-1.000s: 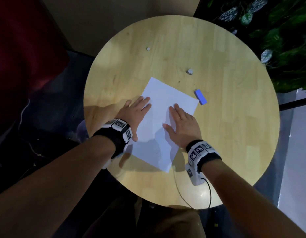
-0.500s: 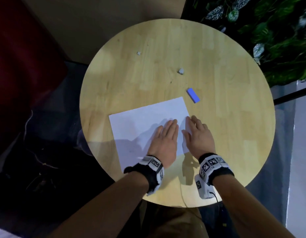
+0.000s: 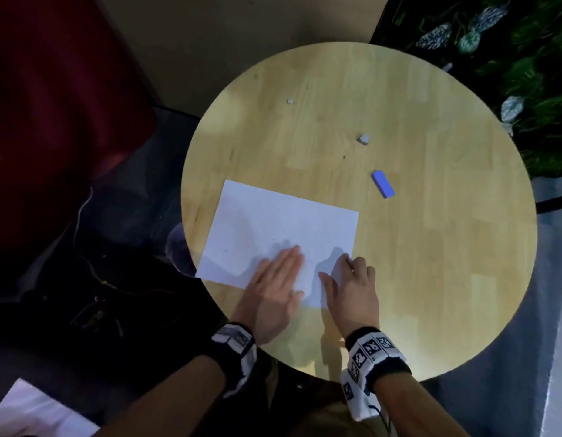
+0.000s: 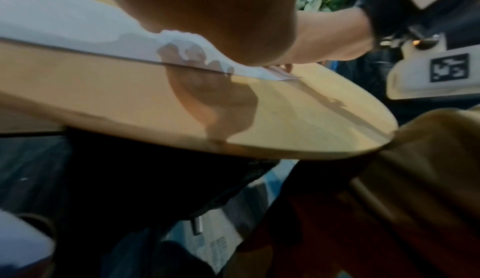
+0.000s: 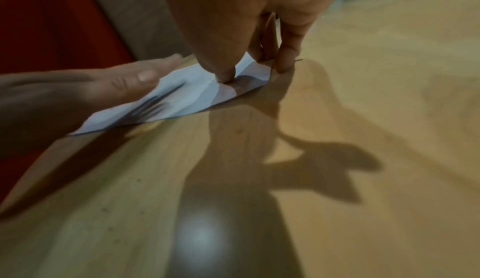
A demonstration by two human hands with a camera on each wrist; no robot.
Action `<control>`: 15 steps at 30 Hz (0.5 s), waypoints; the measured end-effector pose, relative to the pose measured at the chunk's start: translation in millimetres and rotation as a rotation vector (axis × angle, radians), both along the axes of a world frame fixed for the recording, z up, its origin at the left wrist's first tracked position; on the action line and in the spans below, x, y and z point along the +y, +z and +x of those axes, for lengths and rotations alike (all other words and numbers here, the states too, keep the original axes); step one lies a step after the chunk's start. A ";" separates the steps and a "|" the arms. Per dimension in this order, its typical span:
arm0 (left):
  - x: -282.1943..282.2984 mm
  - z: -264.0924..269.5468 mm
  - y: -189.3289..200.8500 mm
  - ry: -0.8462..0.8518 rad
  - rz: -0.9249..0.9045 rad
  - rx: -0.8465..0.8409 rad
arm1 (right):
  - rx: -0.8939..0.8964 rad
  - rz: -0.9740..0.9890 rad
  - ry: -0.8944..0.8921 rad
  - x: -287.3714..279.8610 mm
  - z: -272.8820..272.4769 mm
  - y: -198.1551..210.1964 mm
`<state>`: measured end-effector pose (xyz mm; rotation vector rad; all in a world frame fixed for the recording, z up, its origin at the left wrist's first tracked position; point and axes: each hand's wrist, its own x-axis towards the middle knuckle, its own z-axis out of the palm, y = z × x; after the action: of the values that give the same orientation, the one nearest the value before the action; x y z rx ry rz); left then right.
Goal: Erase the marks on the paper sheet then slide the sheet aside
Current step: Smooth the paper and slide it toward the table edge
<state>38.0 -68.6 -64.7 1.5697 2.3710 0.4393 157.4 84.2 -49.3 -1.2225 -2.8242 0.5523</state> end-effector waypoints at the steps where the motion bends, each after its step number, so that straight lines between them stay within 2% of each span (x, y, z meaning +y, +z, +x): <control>1: 2.8 11.8 -2.1 -0.093 -0.009 -0.003 | 0.014 0.001 -0.023 -2.2 -1.0 -0.8; 3: -0.3 17.1 -8.2 -0.140 -0.062 0.021 | 0.030 0.019 -0.050 -1.8 0.3 -1.6; 6: -18.0 -12.5 -12.7 0.147 -0.130 0.091 | 0.011 0.060 0.012 3.2 6.9 -2.8; 8: -21.8 -27.3 -9.3 0.292 -0.081 0.092 | -0.001 0.074 0.045 4.9 7.6 -3.3; 10: -6.8 -17.9 -5.7 0.206 -0.020 0.085 | -0.007 0.070 0.033 4.0 5.7 -3.9; 13: 7.2 20.1 -7.3 -0.150 0.016 0.023 | 0.020 0.041 -0.007 2.5 5.6 -5.0; 15: -5.8 9.9 -10.8 -0.228 -0.015 0.019 | 0.033 0.042 -0.009 3.1 7.4 -5.6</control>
<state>48.0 -74.4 -75.6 1.8179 2.1685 0.3578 164.8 87.3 -54.9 -1.2067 -2.7867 0.5055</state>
